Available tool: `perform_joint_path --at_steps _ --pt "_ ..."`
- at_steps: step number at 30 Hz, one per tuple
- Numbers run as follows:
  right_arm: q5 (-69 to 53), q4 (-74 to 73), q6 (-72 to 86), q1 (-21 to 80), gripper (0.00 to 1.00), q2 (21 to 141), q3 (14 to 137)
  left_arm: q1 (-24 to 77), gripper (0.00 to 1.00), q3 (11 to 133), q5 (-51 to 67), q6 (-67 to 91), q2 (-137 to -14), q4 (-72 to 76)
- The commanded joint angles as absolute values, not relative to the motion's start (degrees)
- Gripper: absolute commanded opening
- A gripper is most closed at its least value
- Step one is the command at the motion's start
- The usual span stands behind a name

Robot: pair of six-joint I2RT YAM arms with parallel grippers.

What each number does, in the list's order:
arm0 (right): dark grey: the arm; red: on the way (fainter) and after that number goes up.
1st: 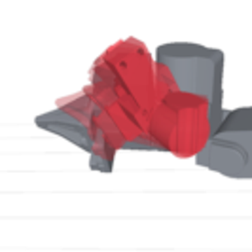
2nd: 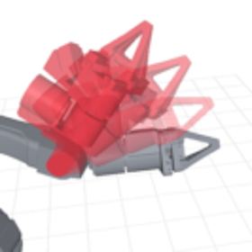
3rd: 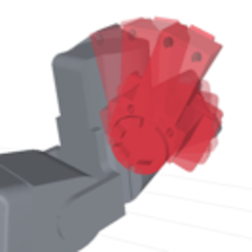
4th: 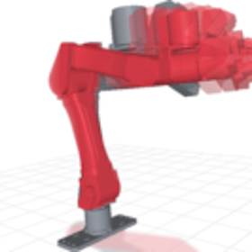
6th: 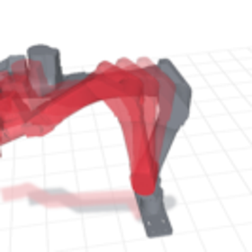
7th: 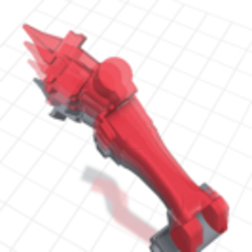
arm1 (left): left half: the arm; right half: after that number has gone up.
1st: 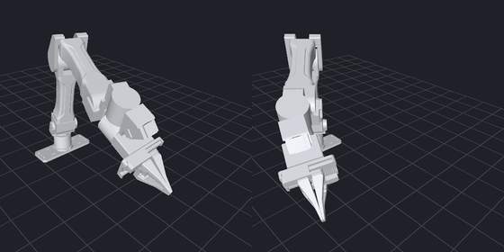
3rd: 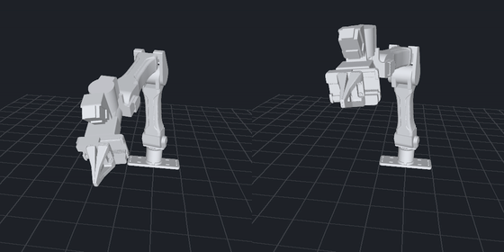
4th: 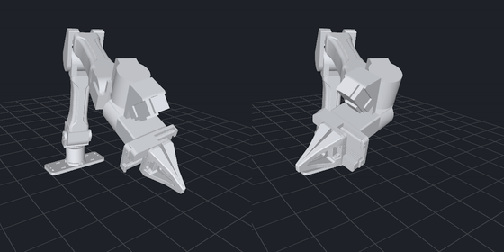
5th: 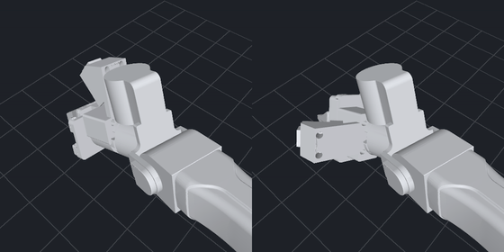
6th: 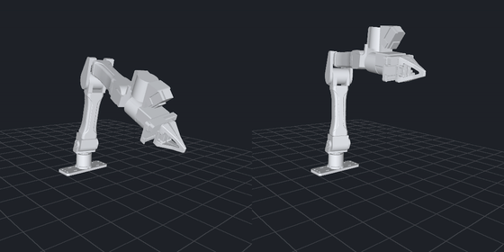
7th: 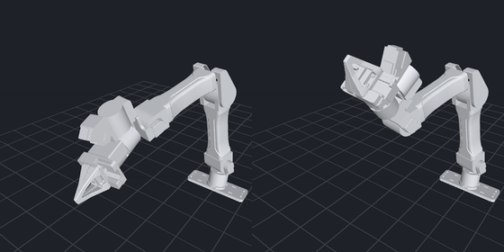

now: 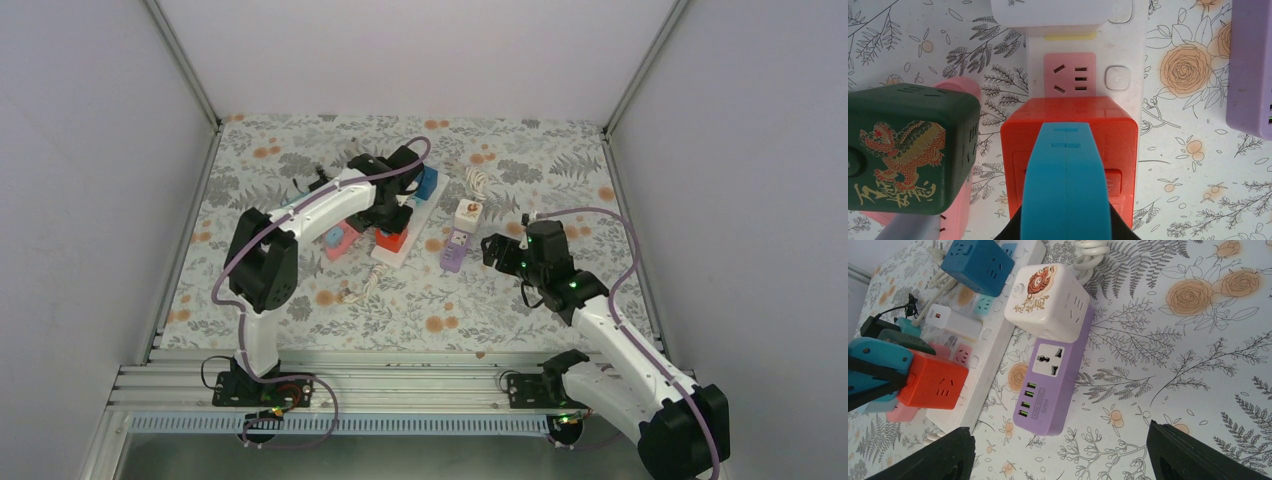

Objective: Insert the plug

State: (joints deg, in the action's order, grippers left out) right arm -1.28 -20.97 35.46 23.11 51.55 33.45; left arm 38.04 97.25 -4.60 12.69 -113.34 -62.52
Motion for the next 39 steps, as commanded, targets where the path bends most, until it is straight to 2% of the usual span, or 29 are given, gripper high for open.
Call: perform_joint_path --at_steps 1,5,6,12,14,17,20,26,29,37,39 --pt "-1.36 -19.77 35.07 22.6 0.89 51.31 32.57 37.65 0.02 92.4 -5.05 12.75 -118.02 -64.13" --pt "-1.3 -20.04 35.05 22.5 0.89 51.14 32.85 37.53 0.02 95.03 -5.46 13.12 -117.02 -65.19" --pt "-1.36 -20.01 35.09 22.5 0.89 51.05 32.86 37.61 0.05 96.41 -5.83 13.44 -116.37 -65.75" --pt "-1.88 -19.88 35.3 22.41 0.89 50.62 32.91 37.79 0.44 102.16 -8.33 15.12 -112.63 -67.21" --pt "-1.8 -19.94 35.28 22.41 0.89 50.47 32.96 37.85 0.46 101.59 -9.43 15.81 -111.46 -66.75" --pt "-1.23 -20.12 35.58 22.41 0.89 50.5 32.92 37.88 0.46 100.35 -9.04 16.26 -110.42 -65.55" --pt "-0.89 -20.12 35.93 22.35 0.89 50.42 33.04 37.88 0.39 99.63 -7.66 16.05 -110.26 -64.93" --pt "-0.71 -20.53 35.99 22.32 0.89 50.32 33.09 37.96 0.1 97.2 -6.42 15.73 -110.71 -63.89" --pt "-0.71 -20.74 36.04 22.32 0.89 50.36 33.08 38.1 0.03 95.63 -5.86 16.05 -111.4 -63.43" --pt "-0.77 -21.45 36.28 22.32 0.89 50.11 33.67 38.32 0.03 92.39 -6.63 16.44 -111.58 -61.13" --pt "-0.44 -22.13 36.07 22.37 0.88 50.01 34.24 38.32 0.1 93.82 -5.77 16.43 -110.18 -60.49"
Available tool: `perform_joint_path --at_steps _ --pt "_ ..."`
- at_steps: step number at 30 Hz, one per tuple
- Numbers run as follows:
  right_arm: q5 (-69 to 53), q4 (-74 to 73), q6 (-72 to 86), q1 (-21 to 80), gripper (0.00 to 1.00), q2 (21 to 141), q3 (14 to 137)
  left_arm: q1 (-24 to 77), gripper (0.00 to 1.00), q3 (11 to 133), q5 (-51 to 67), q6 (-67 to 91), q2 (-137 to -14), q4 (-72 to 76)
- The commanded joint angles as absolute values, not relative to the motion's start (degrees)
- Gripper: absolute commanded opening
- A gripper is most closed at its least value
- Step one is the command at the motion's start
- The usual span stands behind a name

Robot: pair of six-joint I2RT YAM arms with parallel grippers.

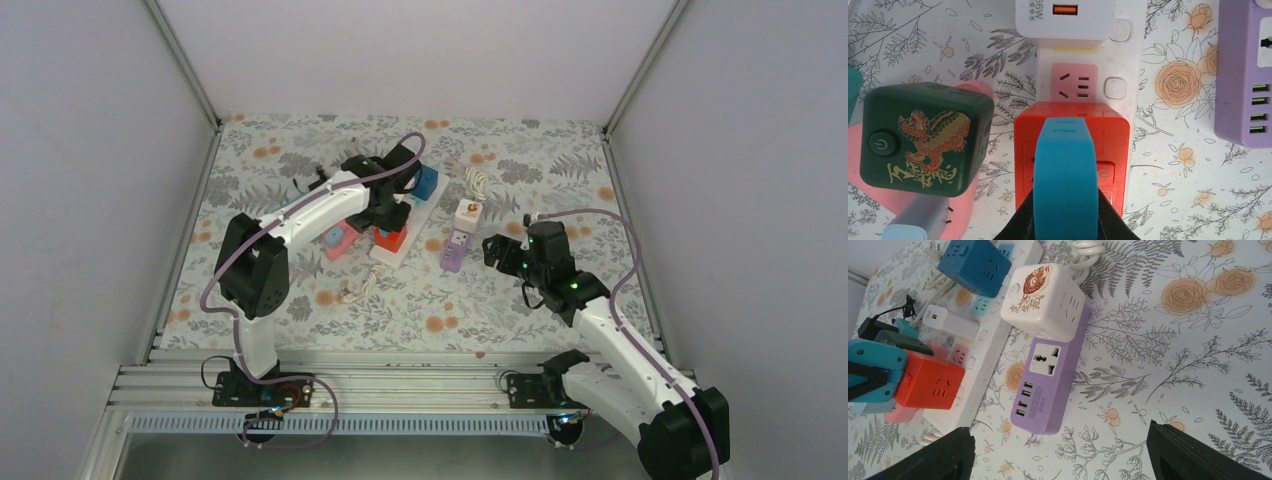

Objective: Insert the plug

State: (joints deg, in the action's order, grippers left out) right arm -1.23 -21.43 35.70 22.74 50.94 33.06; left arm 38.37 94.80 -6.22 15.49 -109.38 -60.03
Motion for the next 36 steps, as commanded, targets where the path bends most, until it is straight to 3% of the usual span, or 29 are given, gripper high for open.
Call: perform_joint_path --at_steps 1,5,11,13,15,21,36 --pt "-0.22 -22.57 36.08 22.33 0.88 50.01 34.6 38.32 0.17 94.68 -5.58 16.58 -109.38 -59.93" --pt "1.03 -24.58 35.75 22.32 0.89 50.29 36.64 38.32 0.39 94.32 -5.13 17.1 -104.03 -55.99" --pt "4.34 -28.7 36.32 22.32 0.9 51.18 40.32 37.6 0.63 83.58 -6.29 18.44 -89.25 -45.69" --pt "4.93 -29.61 36.37 22.32 0.9 51.04 41.8 36.6 0.78 77.99 -7.56 19.07 -82.19 -41.73" --pt "6.56 -30.91 35.88 22.29 0.9 50.81 43.58 34.89 0.98 71.69 -10.32 19.87 -73.88 -37.97" --pt "16.33 -38.53 34.11 21.99 0.96 48.91 51.71 27.67 1.0 57.83 -10.86 17.67 -49.4 -32.97" --pt "31.62 -51.18 33.38 21.97 1.0 31.56 61.73 27.6 1.0 54.27 -26.21 16.99 -14.43 -36.5"
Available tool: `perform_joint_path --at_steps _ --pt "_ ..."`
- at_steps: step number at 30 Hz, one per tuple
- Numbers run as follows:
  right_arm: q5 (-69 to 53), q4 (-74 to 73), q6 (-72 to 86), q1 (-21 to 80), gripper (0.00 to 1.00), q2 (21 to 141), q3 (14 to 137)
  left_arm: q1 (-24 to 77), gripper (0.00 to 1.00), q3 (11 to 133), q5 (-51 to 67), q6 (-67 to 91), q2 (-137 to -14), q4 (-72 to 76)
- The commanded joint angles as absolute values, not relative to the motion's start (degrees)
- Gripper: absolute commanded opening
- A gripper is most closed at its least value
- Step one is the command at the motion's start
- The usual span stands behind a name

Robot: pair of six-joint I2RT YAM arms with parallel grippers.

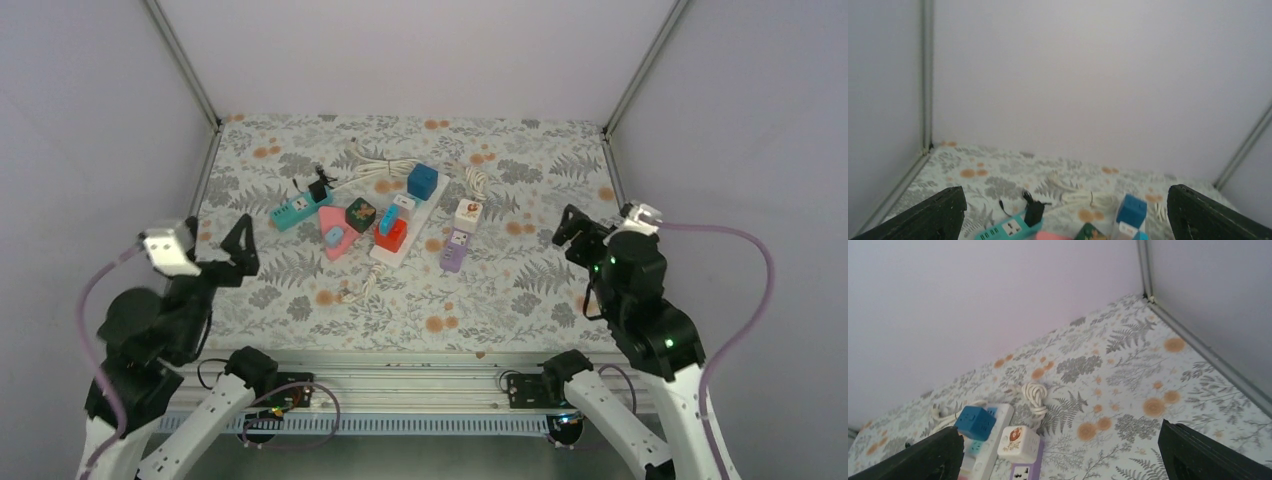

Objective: Insert the plug

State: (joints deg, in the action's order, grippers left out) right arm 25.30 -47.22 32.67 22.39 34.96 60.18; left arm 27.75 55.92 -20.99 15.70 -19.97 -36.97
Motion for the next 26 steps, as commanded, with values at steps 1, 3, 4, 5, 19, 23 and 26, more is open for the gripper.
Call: perform_joint_path --at_steps 1,3,4,5,19,23,26 --pt "31.85 -51.24 33.51 21.97 1.0 30.3 61.86 27.6 1.0 53.97 -26.8 17.53 -12.98 -36.47" --pt "31.75 -51.16 33.56 21.97 1.0 28.02 62.09 27.6 1.0 53.75 -27.91 18.08 -11.14 -37.05" --pt "31.81 -51.35 33.65 21.97 1.0 27.05 62.25 27.6 1.0 53.97 -28.44 18.42 -10.73 -37.73" --pt "31.79 -51.55 33.72 21.97 1.0 26.43 62.49 27.6 1.0 54.23 -29.1 18.67 -10.67 -38.49" --pt "31.2 -51.53 34.52 21.97 1.0 24.61 62.51 27.6 1.0 55.75 -29.75 17.29 -13.42 -39.51" --pt "31.03 -50.91 34.46 21.97 1.0 24.52 61.92 27.6 1.0 55.0 -28.5 16.6 -13.52 -38.22" --pt "30.53 -50.45 34.54 21.99 1.0 24.59 61.38 27.6 1.0 54.94 -27.5 16.47 -13.54 -37.57"
